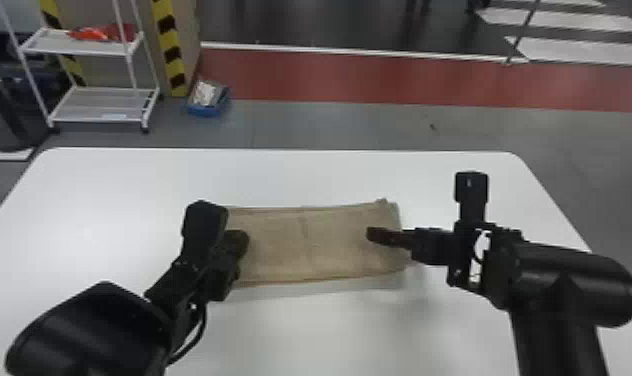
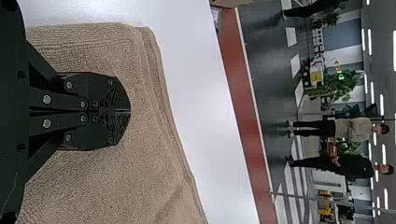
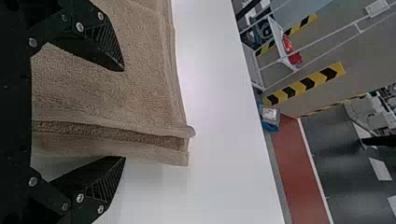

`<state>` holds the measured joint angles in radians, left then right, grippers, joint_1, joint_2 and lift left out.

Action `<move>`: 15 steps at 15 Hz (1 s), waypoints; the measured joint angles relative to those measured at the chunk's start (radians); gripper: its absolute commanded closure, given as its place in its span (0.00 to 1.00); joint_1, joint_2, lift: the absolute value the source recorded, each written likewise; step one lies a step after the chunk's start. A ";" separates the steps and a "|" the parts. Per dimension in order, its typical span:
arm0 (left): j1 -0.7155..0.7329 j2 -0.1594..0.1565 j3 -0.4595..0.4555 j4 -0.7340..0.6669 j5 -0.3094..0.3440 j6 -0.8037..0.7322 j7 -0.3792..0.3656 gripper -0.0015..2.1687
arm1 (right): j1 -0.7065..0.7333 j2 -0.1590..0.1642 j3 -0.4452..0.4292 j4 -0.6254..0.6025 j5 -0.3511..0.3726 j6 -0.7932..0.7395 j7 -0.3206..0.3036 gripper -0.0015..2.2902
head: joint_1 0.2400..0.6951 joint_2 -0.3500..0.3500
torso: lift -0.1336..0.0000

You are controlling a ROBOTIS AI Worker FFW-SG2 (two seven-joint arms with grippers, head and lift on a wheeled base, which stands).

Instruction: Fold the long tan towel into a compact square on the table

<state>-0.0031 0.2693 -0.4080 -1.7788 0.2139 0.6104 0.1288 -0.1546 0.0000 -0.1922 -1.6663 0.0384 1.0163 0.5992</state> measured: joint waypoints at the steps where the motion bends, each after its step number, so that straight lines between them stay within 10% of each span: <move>1: -0.003 0.000 0.000 0.002 0.001 0.010 -0.003 0.87 | -0.003 0.000 0.004 0.002 0.007 0.012 0.001 0.24 | 1.00 0.36 | 0.07; 7: -0.018 -0.009 -0.003 0.023 -0.002 0.040 -0.019 0.87 | -0.014 0.000 -0.007 0.002 -0.003 0.082 0.062 0.62 | 1.00 0.37 | 0.07; 15: -0.015 -0.022 -0.026 0.030 0.017 0.067 -0.042 0.87 | 0.034 0.000 -0.062 -0.145 -0.168 0.112 0.126 0.62 | 1.00 0.36 | 0.07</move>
<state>-0.0186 0.2476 -0.4343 -1.7487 0.2313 0.6774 0.0873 -0.1208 0.0000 -0.2540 -1.8115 -0.1300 1.1278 0.7249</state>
